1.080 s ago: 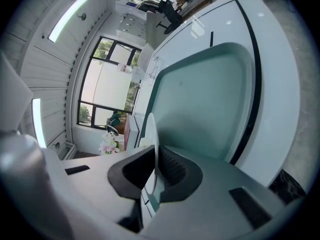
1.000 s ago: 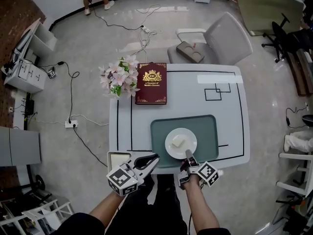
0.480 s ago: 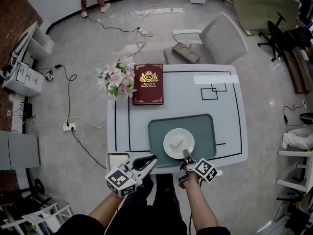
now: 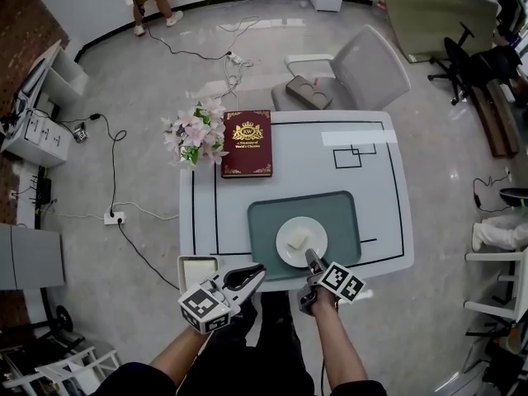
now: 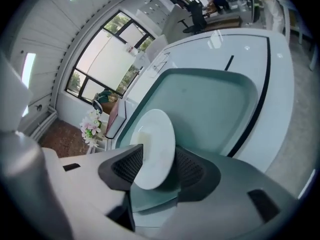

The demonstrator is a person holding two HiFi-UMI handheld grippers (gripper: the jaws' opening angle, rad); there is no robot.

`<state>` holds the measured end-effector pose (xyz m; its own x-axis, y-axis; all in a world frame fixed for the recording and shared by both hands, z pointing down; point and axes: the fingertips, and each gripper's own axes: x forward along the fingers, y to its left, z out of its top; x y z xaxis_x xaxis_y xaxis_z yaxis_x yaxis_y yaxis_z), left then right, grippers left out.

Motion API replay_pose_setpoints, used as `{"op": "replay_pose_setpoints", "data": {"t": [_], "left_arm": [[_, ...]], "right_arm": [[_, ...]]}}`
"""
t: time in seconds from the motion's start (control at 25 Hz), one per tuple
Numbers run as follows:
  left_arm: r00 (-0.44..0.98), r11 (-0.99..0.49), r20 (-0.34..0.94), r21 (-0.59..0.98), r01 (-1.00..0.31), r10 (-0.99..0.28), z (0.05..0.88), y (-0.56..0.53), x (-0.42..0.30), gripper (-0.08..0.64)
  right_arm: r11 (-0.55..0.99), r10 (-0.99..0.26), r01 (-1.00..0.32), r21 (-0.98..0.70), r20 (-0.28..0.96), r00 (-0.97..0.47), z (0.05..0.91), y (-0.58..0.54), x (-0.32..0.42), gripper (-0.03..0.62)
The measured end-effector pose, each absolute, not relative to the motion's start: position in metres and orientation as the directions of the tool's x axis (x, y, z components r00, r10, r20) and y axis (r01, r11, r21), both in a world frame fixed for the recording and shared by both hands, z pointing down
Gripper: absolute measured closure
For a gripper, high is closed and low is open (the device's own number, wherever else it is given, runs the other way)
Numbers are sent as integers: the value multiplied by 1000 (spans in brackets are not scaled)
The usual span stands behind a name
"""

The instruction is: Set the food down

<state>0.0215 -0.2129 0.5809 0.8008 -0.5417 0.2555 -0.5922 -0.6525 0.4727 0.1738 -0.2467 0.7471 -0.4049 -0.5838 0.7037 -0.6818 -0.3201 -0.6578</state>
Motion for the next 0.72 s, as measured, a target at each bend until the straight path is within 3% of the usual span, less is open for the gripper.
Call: {"op": "replay_pose_setpoints", "data": {"t": [0.12,0.44,0.72], "left_arm": [[802,-656,248,471,-590,-543,578,-210,22,528],[806,-660,238,473,-583,-541,573,-199,18,528],[826,-701,201,448,-555,-526,555,-189,17,528]], "right_arm": [[-307,-583,-710,-634,715,-386,746,-249,177,377],[-311,-621,-743,-592,719,-313,734,-244,195,377],[-159,-728,-805,-571,619,-295,661,-231,187,379]]}}
